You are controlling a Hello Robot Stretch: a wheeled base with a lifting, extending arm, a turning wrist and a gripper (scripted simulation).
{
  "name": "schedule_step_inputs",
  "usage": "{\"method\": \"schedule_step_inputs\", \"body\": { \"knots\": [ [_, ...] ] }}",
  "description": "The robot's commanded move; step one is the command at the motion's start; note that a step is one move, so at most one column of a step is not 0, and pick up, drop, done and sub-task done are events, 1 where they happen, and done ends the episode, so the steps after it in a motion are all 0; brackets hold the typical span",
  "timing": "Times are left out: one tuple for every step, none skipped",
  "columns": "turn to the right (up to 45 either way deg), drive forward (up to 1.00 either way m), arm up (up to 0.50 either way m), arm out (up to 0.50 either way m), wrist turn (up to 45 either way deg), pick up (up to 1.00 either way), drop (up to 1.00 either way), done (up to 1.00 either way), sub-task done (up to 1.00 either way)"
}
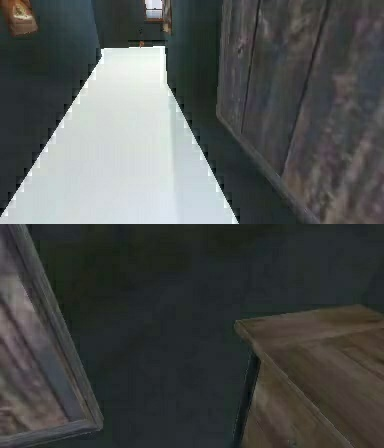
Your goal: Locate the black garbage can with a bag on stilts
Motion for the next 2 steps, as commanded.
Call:
{"method": "schedule_step_inputs", "body": {
  "knots": [
    [-15.0, 0.00, 0.00, 0.00, 0.0, 0.00, 0.00, 0.00, 0.00],
    [0.0, 0.25, 0.00, 0.00, 0.0, 0.00, 0.00, 0.00, 0.00]
  ]
}}
